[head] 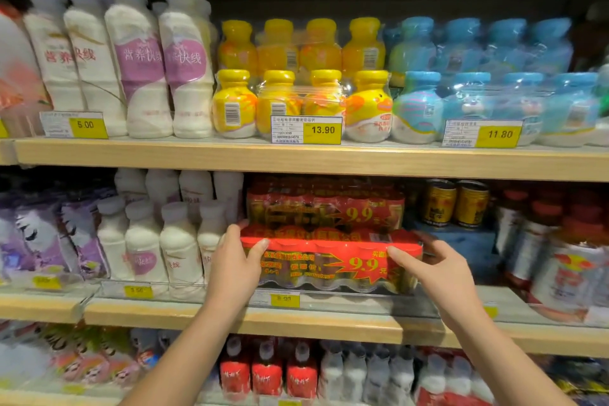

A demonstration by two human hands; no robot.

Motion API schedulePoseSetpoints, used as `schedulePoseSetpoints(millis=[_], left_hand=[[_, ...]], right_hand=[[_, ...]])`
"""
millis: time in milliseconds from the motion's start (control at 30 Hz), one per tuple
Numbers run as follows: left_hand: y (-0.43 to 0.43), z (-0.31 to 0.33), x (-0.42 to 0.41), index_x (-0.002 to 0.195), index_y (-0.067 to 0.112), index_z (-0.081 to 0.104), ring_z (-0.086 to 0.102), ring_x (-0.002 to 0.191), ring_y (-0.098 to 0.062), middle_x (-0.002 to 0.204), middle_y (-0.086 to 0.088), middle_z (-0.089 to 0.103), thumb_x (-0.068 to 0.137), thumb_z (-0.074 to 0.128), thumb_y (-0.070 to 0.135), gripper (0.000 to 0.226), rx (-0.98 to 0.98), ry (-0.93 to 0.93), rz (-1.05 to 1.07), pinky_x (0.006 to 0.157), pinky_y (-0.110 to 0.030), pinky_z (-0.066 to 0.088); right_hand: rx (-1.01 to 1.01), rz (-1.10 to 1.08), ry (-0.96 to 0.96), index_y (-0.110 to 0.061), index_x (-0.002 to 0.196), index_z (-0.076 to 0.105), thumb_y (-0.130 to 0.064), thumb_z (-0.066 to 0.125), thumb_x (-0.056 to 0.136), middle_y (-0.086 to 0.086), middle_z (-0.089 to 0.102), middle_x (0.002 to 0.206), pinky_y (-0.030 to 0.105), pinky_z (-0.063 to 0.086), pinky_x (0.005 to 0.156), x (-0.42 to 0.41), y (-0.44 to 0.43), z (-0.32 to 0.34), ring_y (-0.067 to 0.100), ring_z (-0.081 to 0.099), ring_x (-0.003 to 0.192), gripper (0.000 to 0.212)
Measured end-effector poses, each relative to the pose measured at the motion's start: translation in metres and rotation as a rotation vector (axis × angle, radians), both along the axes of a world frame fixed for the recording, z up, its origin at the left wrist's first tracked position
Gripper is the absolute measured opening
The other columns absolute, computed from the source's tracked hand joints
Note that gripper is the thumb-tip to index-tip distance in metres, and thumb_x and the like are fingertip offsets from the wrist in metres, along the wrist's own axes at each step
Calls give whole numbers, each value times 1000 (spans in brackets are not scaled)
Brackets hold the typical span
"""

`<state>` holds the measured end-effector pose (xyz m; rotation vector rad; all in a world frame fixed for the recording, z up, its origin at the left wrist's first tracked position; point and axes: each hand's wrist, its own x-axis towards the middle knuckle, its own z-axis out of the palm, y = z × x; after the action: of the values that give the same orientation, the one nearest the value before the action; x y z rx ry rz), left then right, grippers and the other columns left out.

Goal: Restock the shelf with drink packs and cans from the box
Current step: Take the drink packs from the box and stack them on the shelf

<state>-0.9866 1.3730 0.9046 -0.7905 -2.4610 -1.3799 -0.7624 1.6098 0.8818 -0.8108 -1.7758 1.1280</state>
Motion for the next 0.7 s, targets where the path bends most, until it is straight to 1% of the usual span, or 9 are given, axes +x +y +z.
schedulePoseSetpoints(millis=[67,133,200,233,300,400,467,600,700], left_hand=[[3,-2,1,102,16,46,56,83,-23,84,1,52,98,64,37,28,-7,11,10,60,-30,35],[5,-5,0,101,16,44,54,84,-21,85,0,52,98,63,35,28,-18,4,15,60,-29,34],[7,-8,-1,105,13,46,53,87,-22,91,-2,53,98,63,34,28,-43,-19,19,67,-30,36],[7,-11,-1,108,12,48,53,89,-23,94,-3,54,98,64,34,28,-54,-27,20,68,-30,36],[6,-17,0,108,13,49,54,91,-22,97,-3,55,98,64,32,26,-58,-29,12,67,-29,35],[6,-22,0,105,15,48,54,91,-21,99,-4,57,98,63,32,24,-54,-21,15,67,-28,35],[7,-22,-1,106,14,49,56,93,-23,100,-5,58,98,63,32,25,-60,-19,17,69,-29,37],[7,-23,4,126,4,52,54,105,-22,118,-10,58,99,62,34,41,-77,-16,24,80,-30,41],[8,-23,12,142,2,44,52,122,-27,137,-15,51,100,59,31,53,-91,-21,30,94,-34,44]], right_hand=[[-5,3,-30,-33,126,69,-68,89,58,-18,74,110,37,57,92,-1,3,-5,3,69,101,79],[-19,2,-58,-32,121,71,-66,90,58,-22,76,96,22,57,75,-2,5,-11,-5,71,87,74],[-21,3,-81,-34,115,70,-64,90,58,-25,76,89,12,51,65,-4,6,-14,-10,70,82,68],[-15,4,-96,-37,114,68,-65,89,57,-23,75,90,11,50,64,-4,6,-14,-8,70,82,67],[4,7,-132,-40,114,63,-66,88,56,-21,74,94,15,53,67,-5,8,-15,-4,70,86,68],[26,21,-173,-40,111,62,-66,87,57,-20,74,95,22,58,71,-6,11,-18,-1,70,88,65],[36,33,-195,-38,113,59,-64,87,61,-20,71,97,27,60,75,-6,12,-19,0,69,90,64],[116,50,-249,-41,113,51,-63,82,71,-28,62,96,22,52,72,-5,9,-18,-5,62,89,57],[145,51,-270,-39,113,49,-59,81,75,-28,58,93,20,48,70,-4,7,-17,-8,58,85,53]])
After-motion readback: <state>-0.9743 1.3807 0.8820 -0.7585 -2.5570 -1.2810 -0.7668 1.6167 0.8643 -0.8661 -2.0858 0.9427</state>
